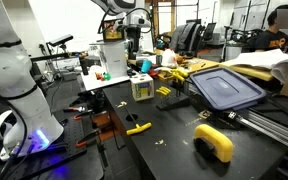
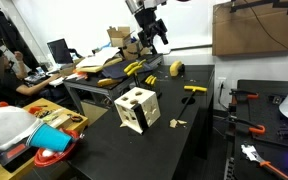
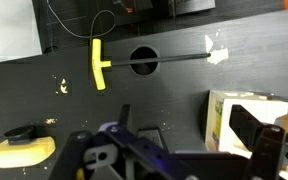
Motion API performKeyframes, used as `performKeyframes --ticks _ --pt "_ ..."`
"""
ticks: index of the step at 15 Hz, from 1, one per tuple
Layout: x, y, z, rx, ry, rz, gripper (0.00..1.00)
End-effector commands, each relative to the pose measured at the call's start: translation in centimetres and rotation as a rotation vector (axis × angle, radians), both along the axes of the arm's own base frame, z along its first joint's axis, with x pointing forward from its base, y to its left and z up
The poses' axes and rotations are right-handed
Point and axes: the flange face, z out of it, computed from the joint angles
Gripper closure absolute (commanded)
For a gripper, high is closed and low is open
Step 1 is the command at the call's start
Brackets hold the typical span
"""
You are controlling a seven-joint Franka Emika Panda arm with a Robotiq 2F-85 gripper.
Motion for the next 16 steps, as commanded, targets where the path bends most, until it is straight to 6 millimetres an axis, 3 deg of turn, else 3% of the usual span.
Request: performKeyframes --ticks 1,4,9,12,13,16 --pt "1.3 2.0 1.1 0.006 0.099 0.162 0.00" --pt "1.9 2.2 1.4 0.002 0.135 0.234 0.00" --pt "2.9 -0.4 2.4 -0.045 0.048 0.299 0.00" --pt "4.3 -1.5 -0.2 0.027 0.024 0.261 0.00" --pt "3.6 -0.8 1.1 -0.018 0.028 0.251 0.00" --pt "4.2 -1.4 -0.5 0.003 0.036 0.245 0.00"
